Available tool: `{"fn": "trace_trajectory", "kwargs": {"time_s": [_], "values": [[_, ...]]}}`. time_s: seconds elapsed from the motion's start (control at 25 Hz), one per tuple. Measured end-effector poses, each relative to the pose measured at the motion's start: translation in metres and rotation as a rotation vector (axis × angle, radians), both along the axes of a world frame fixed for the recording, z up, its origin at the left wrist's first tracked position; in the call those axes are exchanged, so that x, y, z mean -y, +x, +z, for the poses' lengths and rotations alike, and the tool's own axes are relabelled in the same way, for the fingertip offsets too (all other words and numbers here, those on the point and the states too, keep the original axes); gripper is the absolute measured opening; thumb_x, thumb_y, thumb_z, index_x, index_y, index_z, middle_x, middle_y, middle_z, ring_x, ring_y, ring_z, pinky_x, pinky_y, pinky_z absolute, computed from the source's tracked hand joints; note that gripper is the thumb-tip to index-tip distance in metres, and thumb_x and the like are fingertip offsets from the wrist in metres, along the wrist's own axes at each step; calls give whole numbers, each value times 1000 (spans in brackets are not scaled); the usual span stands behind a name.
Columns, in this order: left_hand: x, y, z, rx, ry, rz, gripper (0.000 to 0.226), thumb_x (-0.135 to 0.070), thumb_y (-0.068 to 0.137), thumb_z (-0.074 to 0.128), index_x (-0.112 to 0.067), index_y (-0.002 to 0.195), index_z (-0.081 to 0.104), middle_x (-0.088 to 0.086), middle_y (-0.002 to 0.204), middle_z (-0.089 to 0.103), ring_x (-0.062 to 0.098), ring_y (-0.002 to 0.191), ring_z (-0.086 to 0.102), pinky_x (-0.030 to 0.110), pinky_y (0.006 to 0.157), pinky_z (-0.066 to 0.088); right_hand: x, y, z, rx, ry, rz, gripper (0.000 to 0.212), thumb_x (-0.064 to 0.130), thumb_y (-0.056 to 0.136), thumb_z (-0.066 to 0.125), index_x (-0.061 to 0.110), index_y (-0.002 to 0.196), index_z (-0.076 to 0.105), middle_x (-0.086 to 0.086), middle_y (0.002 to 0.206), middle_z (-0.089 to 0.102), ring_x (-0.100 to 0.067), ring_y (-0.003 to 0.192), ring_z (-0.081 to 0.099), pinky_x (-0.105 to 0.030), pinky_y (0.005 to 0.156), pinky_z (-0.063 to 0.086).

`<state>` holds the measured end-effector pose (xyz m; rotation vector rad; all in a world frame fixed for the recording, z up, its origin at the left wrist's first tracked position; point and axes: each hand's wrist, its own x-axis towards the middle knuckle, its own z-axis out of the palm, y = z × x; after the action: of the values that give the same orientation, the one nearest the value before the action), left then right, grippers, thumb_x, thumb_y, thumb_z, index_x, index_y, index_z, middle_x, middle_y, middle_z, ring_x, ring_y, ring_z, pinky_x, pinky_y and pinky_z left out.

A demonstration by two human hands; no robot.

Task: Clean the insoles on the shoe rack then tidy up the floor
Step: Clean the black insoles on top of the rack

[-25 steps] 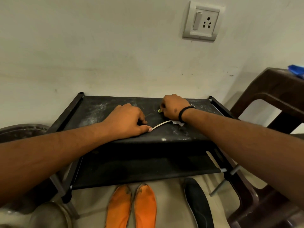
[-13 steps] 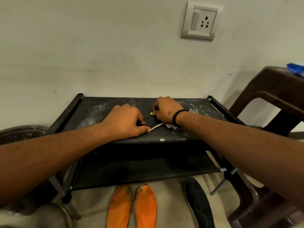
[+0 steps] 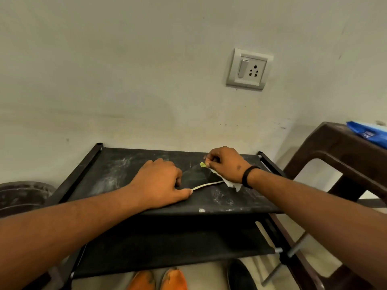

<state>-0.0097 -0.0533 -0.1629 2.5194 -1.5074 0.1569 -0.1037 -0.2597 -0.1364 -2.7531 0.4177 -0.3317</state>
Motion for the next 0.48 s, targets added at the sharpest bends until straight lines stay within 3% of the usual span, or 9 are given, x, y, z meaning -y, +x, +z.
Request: {"fn": "trace_trajectory", "kwargs": {"time_s": [0.08, 0.2, 0.36, 0.48], "values": [[1, -1, 1, -26, 11, 9, 52, -79, 76, 55, -31, 95, 62, -11, 95, 58, 13, 92, 53, 35, 83, 48, 9, -20, 7, 71, 49, -15, 13, 19, 95, 60, 15, 86, 68, 6, 79, 65, -8, 72, 59, -19, 67, 45], [5, -2, 11, -137, 20, -22, 50, -67, 77, 66, -32, 113, 64, -11, 103, 60, 11, 96, 56, 31, 83, 51, 15, -36, 10, 75, 55, -30, 13, 22, 95, 61, 16, 85, 65, 3, 82, 67, -12, 75, 61, -23, 68, 48], [2, -1, 37, -200, 112, -14, 45, -66, 67, 76, -32, 97, 72, -16, 94, 66, 7, 92, 63, 31, 81, 54, 3, -42, 9, -48, -61, 55, 17, 16, 98, 52, 16, 106, 66, 5, 95, 62, -9, 83, 56, -25, 77, 47], [0, -5, 32, -169, 54, -34, 51, -76, 71, 68, -34, 99, 72, -17, 98, 64, 6, 93, 61, 32, 83, 54, -9, -45, 7, -161, -180, 167, 24, 16, 99, 49, 17, 116, 66, 0, 109, 61, -15, 96, 58, -27, 88, 48]]}}
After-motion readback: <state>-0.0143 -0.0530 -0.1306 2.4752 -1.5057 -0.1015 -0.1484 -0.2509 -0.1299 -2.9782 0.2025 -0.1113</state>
